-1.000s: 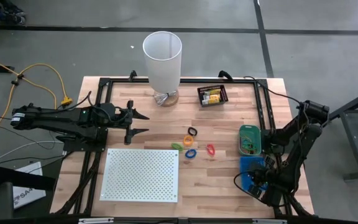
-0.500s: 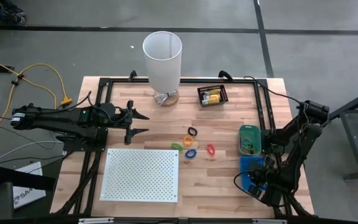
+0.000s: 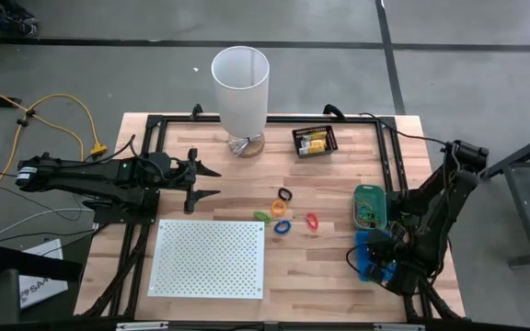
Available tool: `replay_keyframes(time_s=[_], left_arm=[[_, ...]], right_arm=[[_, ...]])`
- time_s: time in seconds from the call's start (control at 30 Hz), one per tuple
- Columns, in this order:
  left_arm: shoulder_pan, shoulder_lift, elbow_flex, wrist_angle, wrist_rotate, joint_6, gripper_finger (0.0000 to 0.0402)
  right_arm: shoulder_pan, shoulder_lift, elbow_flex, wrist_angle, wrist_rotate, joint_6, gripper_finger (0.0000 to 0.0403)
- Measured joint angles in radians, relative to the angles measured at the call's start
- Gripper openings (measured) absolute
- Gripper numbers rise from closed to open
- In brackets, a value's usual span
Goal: Pick & Place Office Desk Supplies
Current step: Put the orange spring keychain into the blue bin
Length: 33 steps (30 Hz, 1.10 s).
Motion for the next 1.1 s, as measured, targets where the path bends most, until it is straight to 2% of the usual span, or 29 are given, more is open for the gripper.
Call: replay_keyframes(time_s=[0.17, 0.33, 0.57, 0.83, 1.1], left_arm=[[0.000, 0.000, 0.000, 0.000, 0.000, 0.000, 0.0221], [0.000, 0.000, 0.000, 0.000, 0.000, 0.000, 0.0221], [0.000, 0.000, 0.000, 0.000, 0.000, 0.000, 0.0221], [0.000, 0.000, 0.000, 0.000, 0.000, 0.000, 0.0221], [0.000, 0.000, 0.000, 0.000, 0.000, 0.000, 0.0221]], right_arm=[[-0.060, -0.051, 0.000, 0.019, 0.033, -0.105, 0.0084], [-0.135, -0.051, 0.000, 0.119, 0.035, -0.256, 0.0084], [-0.306, -0.050, 0.000, 0.249, 0.042, -0.530, 0.0084], [-0.525, -0.040, 0.000, 0.365, 0.008, -0.865, 0.0084], [-0.682, -0.039, 0.000, 0.497, -0.064, -1.128, 0.0084]])
